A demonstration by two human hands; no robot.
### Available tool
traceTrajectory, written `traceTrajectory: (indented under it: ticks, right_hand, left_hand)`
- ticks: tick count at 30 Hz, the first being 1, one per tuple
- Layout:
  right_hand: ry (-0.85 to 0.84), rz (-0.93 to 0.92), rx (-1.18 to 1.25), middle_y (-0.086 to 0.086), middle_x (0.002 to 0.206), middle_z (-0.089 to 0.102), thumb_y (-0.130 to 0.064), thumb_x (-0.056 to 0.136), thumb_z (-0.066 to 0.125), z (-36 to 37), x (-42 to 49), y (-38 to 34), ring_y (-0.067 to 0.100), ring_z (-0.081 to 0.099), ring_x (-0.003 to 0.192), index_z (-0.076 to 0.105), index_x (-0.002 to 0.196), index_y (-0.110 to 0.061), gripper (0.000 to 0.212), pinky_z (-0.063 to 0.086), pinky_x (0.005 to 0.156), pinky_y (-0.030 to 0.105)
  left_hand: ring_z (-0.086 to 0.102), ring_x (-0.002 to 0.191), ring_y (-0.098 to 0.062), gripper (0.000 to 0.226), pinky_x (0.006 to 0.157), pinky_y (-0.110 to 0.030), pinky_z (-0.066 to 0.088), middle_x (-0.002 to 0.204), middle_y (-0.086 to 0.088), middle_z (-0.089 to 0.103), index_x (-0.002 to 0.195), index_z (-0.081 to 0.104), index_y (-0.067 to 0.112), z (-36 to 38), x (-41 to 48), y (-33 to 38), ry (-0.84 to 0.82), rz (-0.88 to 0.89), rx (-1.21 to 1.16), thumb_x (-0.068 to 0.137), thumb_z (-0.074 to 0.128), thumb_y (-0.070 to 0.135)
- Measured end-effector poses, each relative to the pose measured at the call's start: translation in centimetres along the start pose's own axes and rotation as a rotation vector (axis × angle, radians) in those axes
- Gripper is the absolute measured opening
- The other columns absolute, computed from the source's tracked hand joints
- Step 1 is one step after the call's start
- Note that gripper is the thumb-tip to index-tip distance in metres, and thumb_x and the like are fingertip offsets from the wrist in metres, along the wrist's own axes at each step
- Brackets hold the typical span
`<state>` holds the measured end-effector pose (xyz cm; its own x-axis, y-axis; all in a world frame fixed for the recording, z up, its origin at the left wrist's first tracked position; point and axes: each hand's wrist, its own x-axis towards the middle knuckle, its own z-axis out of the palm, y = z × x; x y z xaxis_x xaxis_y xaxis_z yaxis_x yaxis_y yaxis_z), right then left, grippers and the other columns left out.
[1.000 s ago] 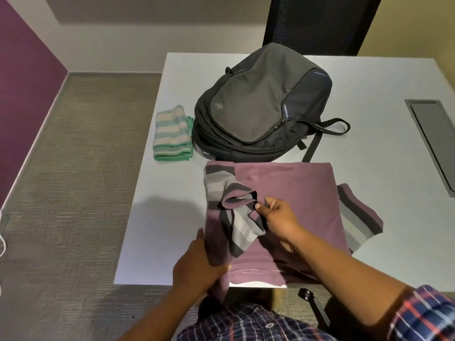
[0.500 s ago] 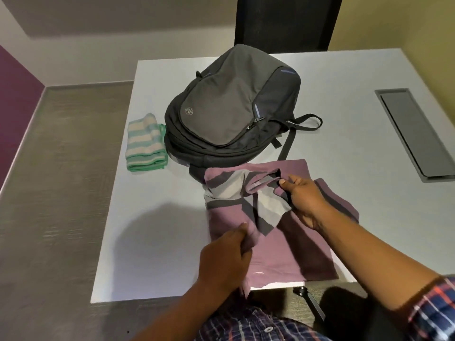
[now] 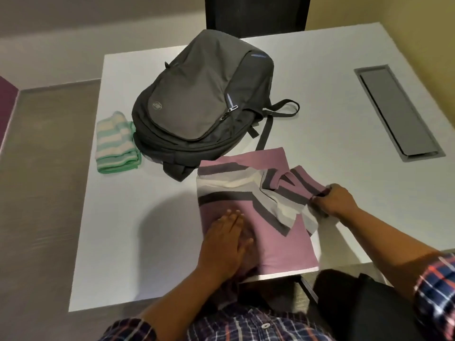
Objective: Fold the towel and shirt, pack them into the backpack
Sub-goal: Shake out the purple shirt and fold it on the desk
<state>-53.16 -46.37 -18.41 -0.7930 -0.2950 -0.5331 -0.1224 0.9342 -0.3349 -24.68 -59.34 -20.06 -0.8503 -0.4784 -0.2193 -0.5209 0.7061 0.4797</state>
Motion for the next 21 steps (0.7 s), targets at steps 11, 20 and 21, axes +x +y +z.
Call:
traceTrajectory:
  ticks: [11, 20, 21]
  right_hand:
    - [-0.122, -0.148, 0.624, 0.001, 0.063, 0.059, -0.019, 0.090, 0.060, -1.6, -5.4, -4.8, 0.018, 0.051, 0.063, 0.067, 0.064, -0.015, 0.028, 0.045, 0.062, 0.030]
    - [-0.640, -0.667, 0.186, -0.001, 0.140, 0.056, -0.032, 0.096, 0.059, 6.4, -13.7, -13.4, 0.015, 0.052, 0.126, 0.054, 0.138, -0.022, 0.044, 0.039, 0.110, 0.035]
    - [-0.590, -0.678, 0.146, -0.002, 0.141, 0.055, -0.034, 0.096, 0.058, 7.0, -13.6, -13.2, 0.015, 0.052, 0.127, 0.054, 0.138, -0.022, 0.043, 0.039, 0.110, 0.034]
  left_hand:
    - [-0.029, 0.143, -0.018, 0.078, 0.111, -0.036, -0.023, 0.158, 0.002, -0.025, 0.151, -0.016, 0.020, 2.8, 1.1, -2.3, -0.140, -0.048, 0.237, 0.096, 0.021, 0.061]
    - [0.054, 0.119, -0.026, 0.055, 0.100, -0.032, 0.042, 0.133, -0.005, 0.057, 0.136, 0.049, 0.019, 2.1, -0.6, -3.7, -0.024, -0.198, -0.162, 0.090, 0.038, 0.047]
    - [0.058, 0.112, -0.027, 0.057, 0.096, -0.034, 0.046, 0.127, -0.007, 0.062, 0.131, 0.054, 0.018, 1.9, -1.3, -4.2, -0.002, -0.166, -0.152, 0.088, 0.034, 0.049]
